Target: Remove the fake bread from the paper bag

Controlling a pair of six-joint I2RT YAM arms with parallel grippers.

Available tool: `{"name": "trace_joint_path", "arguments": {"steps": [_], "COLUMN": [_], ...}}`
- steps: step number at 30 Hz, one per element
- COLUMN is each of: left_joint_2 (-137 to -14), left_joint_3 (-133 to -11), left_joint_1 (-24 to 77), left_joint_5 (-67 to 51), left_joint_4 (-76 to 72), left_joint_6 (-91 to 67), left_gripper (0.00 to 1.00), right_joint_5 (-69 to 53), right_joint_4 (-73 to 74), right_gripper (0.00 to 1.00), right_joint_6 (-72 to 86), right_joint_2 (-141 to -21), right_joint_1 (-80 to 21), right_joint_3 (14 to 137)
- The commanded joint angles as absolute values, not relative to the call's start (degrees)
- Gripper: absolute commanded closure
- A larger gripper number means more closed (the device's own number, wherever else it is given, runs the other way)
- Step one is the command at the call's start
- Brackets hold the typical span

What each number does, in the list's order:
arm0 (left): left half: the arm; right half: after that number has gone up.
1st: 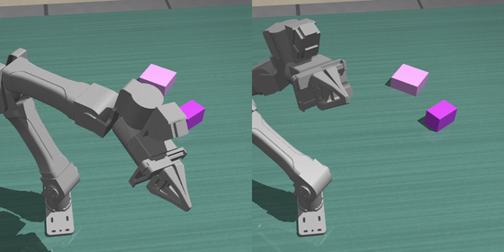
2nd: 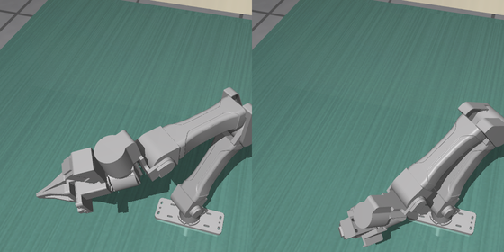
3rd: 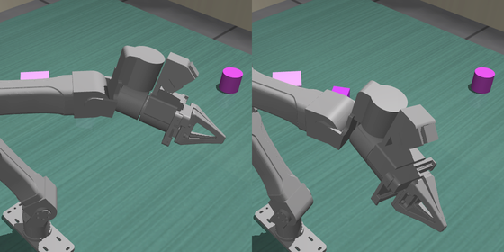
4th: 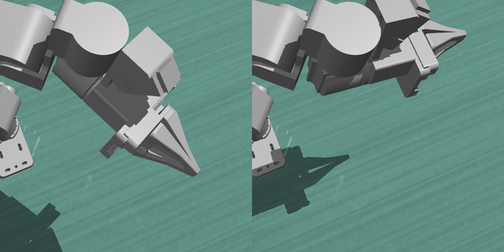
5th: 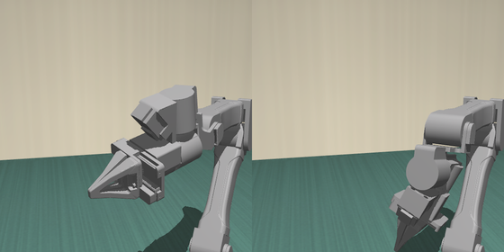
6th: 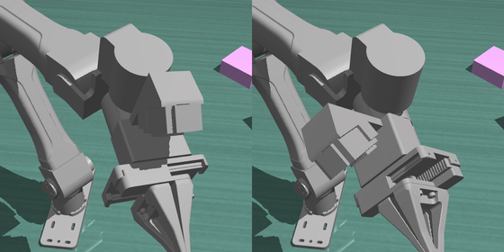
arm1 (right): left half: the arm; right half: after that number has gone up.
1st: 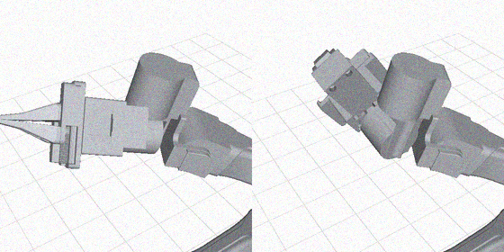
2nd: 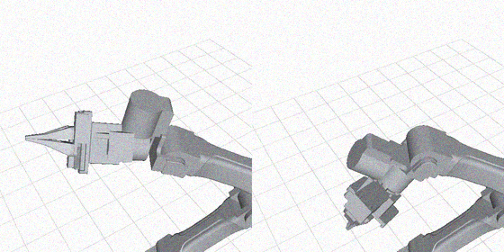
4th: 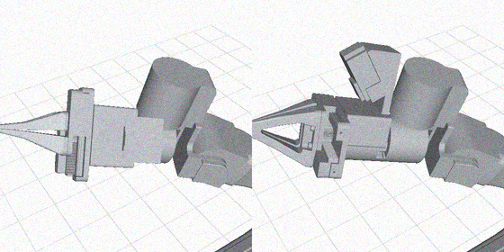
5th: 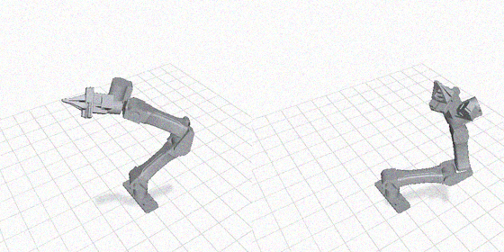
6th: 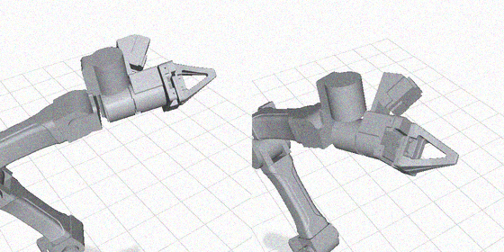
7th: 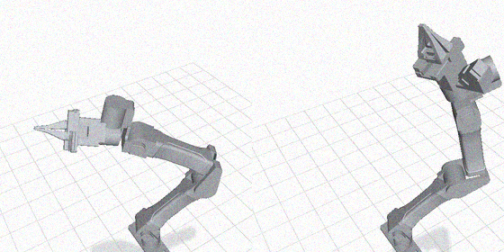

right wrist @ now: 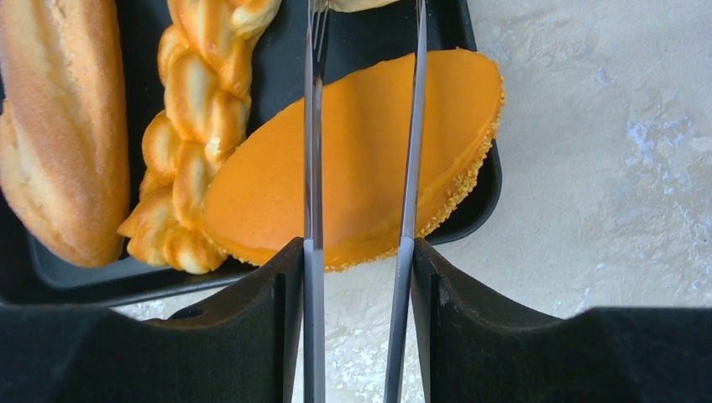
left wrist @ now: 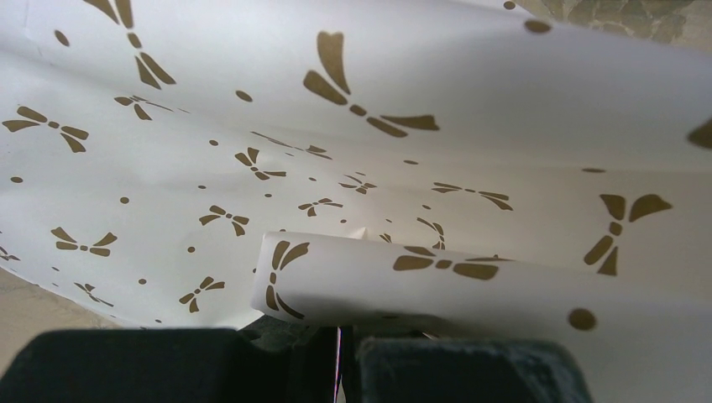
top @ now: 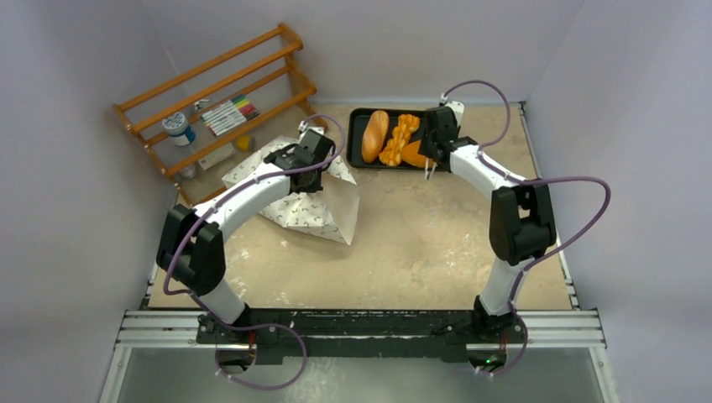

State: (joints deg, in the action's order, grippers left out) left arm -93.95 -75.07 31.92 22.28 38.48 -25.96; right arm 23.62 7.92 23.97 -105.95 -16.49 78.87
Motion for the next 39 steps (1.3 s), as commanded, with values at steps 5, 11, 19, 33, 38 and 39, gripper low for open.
{"name": "trace_joint_path", "arguments": {"steps": [5, 11, 19, 33, 38, 39], "left_joint_2": [-92.1, -92.1, -91.7, -91.9, -91.8, -91.7], "left_joint_3": [-75.1, -75.0, -74.4, -73.8, -73.8, -73.8], "left_joint_1": [31.4, 31.5, 31.5, 31.5, 31.5, 31.5], "left_joint_5": [23.7, 23.4, 23.3, 23.5, 23.7, 23.7], "left_joint_4": [37.6, 38.2, 38.2, 38.3, 38.5, 38.5], "left_joint_6": [-26.4, -26.6, -26.7, -26.9, -27.0, -27.0], "left_gripper": [0.96, 0.97, 0.97, 0.97, 0.97, 0.97], "right_joint_5": [22.9, 21.4, 20.4, 21.0, 21.4, 21.3], "right_joint_4": [7.3, 8.2, 7.7, 7.1, 7.7, 7.8], "right_gripper": [0.52, 0.51, 0.5, 0.53, 0.51, 0.51], "right_joint_6": [24.1, 24.3, 24.5, 25.3, 25.6, 25.6], "right_joint_2": [-100.7, -102.7, -101.5, -96.6, -94.0, -93.6], "right_joint_1": [-17.8, -17.8, -17.9, -21.1, -22.5, -22.6], "right_joint_3": [78.8, 78.4, 76.6, 71.9, 71.0, 70.8]}}
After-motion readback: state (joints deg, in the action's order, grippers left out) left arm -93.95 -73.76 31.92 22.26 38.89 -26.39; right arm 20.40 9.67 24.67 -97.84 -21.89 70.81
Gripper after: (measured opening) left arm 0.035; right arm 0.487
